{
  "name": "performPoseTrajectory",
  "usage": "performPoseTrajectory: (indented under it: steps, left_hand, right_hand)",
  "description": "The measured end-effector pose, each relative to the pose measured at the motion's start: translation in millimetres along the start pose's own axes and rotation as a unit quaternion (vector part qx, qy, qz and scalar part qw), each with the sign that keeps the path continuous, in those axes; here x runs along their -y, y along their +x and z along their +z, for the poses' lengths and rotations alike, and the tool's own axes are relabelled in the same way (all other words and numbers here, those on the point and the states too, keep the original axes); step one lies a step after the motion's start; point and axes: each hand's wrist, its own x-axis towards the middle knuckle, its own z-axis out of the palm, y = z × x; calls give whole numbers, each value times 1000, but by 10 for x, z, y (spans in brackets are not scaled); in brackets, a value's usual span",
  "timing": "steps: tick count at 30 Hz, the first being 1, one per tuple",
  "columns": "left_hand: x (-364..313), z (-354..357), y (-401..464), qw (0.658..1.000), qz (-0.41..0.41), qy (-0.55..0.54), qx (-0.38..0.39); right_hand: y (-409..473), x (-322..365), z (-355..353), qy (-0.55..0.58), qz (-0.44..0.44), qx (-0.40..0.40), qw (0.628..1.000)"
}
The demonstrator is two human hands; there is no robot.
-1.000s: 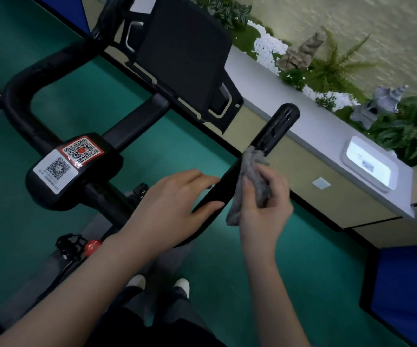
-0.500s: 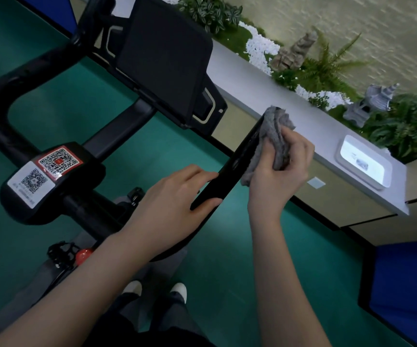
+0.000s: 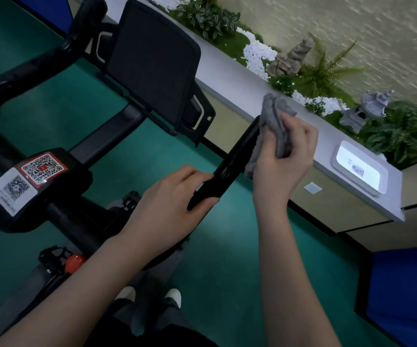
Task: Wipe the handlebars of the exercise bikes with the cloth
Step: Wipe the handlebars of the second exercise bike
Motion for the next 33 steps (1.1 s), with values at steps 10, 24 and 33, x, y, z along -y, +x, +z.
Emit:
performPoseTrajectory:
  steps: [10, 24, 33]
  left_hand:
    - [-71, 69, 137, 1000, -6, -3, -15]
    - [-58, 79, 142, 999, -10, -39, -34]
    - [-43, 77, 145, 998, -21, -42, -29]
  right_hand:
    - [-389, -194, -64, 230, 287, -7, 930]
    - [-325, -442, -2, 385, 531, 170, 735]
    - [-584, -507, -201, 372, 500, 281, 730]
